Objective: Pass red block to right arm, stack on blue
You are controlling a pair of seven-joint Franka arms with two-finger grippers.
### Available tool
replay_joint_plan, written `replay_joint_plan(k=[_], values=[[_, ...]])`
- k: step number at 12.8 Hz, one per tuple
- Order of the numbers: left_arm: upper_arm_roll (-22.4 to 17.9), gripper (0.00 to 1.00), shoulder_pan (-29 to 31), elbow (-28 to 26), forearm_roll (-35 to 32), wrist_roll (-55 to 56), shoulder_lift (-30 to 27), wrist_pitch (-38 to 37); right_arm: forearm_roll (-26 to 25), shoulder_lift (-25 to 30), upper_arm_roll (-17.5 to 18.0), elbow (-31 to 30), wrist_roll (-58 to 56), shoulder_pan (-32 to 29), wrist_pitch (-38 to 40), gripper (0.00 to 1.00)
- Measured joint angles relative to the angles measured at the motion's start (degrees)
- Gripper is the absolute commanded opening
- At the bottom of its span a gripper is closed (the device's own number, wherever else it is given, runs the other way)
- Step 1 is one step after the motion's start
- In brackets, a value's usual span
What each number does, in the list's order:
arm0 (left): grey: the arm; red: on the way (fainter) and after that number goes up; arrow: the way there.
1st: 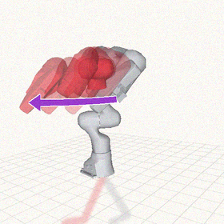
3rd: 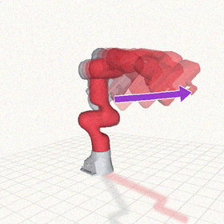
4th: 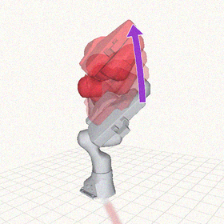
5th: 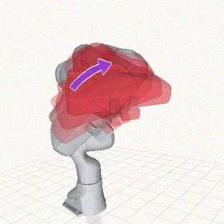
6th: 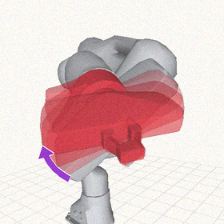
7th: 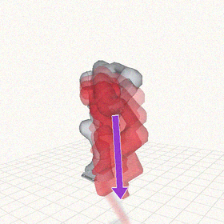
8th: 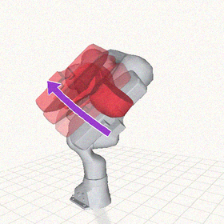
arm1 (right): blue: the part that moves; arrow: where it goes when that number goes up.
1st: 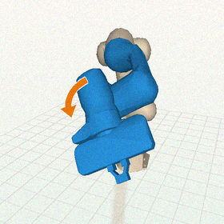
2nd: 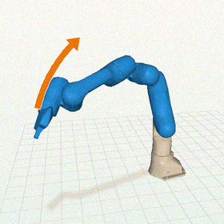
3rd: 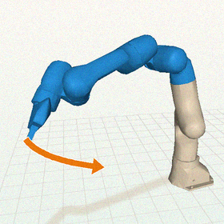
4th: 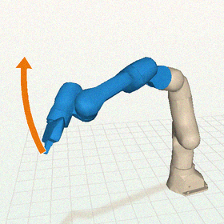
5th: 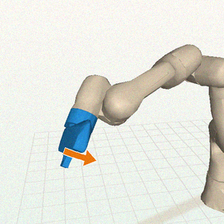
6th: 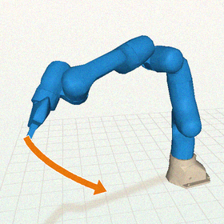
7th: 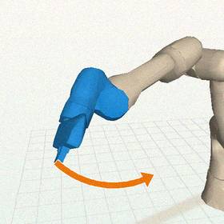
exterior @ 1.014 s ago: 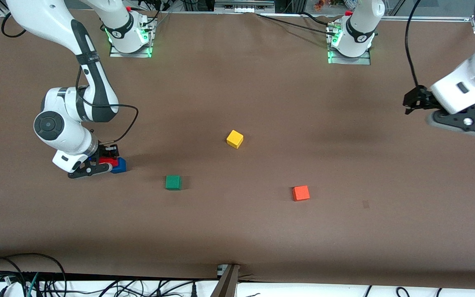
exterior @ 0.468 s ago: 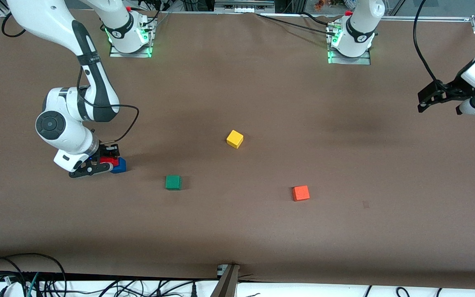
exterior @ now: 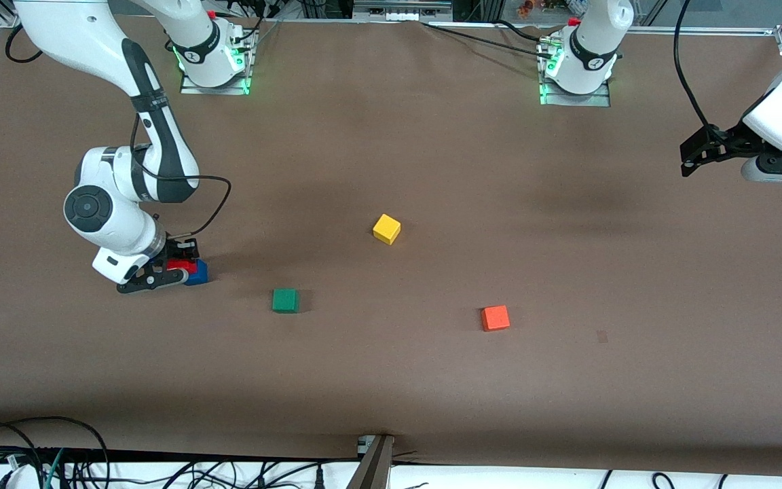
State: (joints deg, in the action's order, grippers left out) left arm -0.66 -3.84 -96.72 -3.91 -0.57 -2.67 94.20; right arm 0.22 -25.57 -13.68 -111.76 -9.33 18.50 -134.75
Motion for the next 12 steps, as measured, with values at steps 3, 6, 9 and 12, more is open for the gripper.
replay_joint_plan(k=[3,6,9,12], values=[[0.0,1.00,0.1,0.1,0.0,0.1,0.0,-0.1,0.0,0.0,0.0,0.3,0.0,0.0,-0.1,1.00],[0.2,1.00,0.0,0.3,0.0,0.2,0.0,-0.2,0.0,1.6,0.0,1.7,0.0,0.0,2.1,1.00],[0.9,1.00,-0.2,0.3,0.0,0.9,0.1,-0.4,0.0,4.3,-0.2,6.4,0.0,0.0,12.9,1.00],[1.4,1.00,-0.3,0.4,0.0,1.3,0.2,-0.5,0.0,6.0,-1.1,12.9,-0.1,0.0,25.1,1.00]])
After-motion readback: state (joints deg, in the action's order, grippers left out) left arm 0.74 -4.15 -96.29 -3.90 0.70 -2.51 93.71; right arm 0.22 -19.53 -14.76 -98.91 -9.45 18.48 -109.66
